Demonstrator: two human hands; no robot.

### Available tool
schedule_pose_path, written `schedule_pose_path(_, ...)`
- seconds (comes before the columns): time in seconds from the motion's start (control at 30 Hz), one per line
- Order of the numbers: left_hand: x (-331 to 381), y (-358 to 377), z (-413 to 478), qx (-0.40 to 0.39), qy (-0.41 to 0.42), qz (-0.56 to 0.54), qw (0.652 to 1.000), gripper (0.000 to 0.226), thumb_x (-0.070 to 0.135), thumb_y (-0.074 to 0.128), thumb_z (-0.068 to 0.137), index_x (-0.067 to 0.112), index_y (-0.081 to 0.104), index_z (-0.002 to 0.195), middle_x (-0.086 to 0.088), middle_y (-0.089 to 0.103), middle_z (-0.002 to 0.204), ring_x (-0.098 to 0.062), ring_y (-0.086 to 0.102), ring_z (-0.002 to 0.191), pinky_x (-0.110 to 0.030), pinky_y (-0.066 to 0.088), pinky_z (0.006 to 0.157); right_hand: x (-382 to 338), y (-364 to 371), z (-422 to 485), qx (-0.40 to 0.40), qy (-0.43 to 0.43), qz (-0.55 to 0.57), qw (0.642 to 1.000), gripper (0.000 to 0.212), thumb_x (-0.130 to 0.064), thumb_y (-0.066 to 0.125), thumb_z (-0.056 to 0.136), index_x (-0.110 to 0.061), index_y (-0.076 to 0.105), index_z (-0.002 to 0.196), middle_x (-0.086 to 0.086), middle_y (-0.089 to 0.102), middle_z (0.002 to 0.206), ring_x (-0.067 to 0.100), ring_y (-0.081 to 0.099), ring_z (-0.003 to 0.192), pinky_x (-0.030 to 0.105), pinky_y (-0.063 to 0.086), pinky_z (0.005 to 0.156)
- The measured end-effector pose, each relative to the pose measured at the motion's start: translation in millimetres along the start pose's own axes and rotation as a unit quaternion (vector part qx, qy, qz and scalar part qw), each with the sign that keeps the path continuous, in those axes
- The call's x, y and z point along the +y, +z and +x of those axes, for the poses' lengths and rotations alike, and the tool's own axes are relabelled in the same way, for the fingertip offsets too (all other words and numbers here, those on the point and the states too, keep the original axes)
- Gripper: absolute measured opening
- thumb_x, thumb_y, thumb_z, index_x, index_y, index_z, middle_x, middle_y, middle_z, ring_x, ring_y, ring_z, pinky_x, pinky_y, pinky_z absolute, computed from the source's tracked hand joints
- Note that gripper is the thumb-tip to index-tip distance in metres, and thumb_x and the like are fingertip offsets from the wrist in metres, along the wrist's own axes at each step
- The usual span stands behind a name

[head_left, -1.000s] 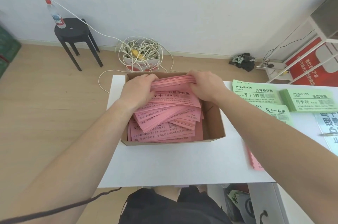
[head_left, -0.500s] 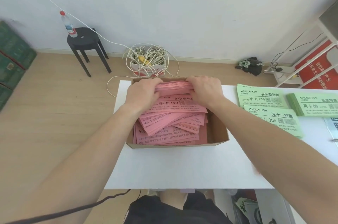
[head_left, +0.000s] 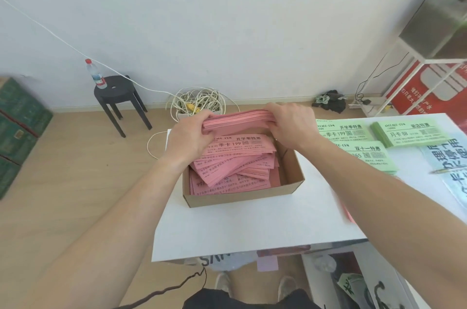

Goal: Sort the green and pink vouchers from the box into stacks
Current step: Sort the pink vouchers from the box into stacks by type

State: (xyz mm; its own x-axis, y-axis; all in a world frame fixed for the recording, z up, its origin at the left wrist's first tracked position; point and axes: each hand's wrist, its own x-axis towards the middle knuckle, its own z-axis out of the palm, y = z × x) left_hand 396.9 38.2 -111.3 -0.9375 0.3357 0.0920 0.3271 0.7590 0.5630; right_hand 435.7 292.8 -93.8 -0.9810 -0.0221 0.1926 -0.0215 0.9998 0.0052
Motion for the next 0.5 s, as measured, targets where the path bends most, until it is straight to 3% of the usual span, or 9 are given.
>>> schedule_pose_path(0.17, 24.7, -8.3, -29.1, 0.015, 0.01, 0.014, 1.0, 0.031, 0.025, 0.068, 0.089, 0.04, 0.06, 0.114, 0.015, 0.071, 0.093, -0.013, 0.065, 0.085, -0.035, 0.052, 0.075, 7.7, -18.2, -32.1, 0.026, -0.003, 0.017, 1.0, 0.024, -0.031, 0.055, 0.094, -0.026, 0.06, 0.117, -0.001, 0.069, 0.104, 0.033, 0.065, 0.097, 0.037, 0.044, 0.066)
schedule_pose_path(0.37, 65.5, -0.8, -82.6, 0.055, 0.004, 0.015, 0.998, 0.031, 0.024, 0.068, 0.088, 0.039, 0.061, 0.115, 0.015, 0.068, 0.088, -0.015, 0.063, 0.08, -0.032, 0.045, 0.071, 25.0, -36.6, -84.3, 0.049, -0.028, 0.031, 0.998, 0.025, -0.031, 0.058, 0.092, -0.028, 0.061, 0.116, -0.002, 0.069, 0.102, 0.033, 0.066, 0.095, 0.036, 0.04, 0.063)
schedule_pose_path(0.5, 84.4, 11.0, -130.7, 0.055, -0.007, 0.025, 0.998, 0.031, 0.028, 0.067, 0.089, 0.043, 0.058, 0.114, 0.013, 0.069, 0.095, -0.018, 0.061, 0.087, -0.034, 0.046, 0.071, 34.5, -43.2, -128.5, 0.051, -0.057, 0.034, 0.996, 0.024, -0.029, 0.057, 0.094, -0.028, 0.062, 0.117, -0.003, 0.07, 0.102, 0.032, 0.066, 0.092, 0.037, 0.047, 0.065)
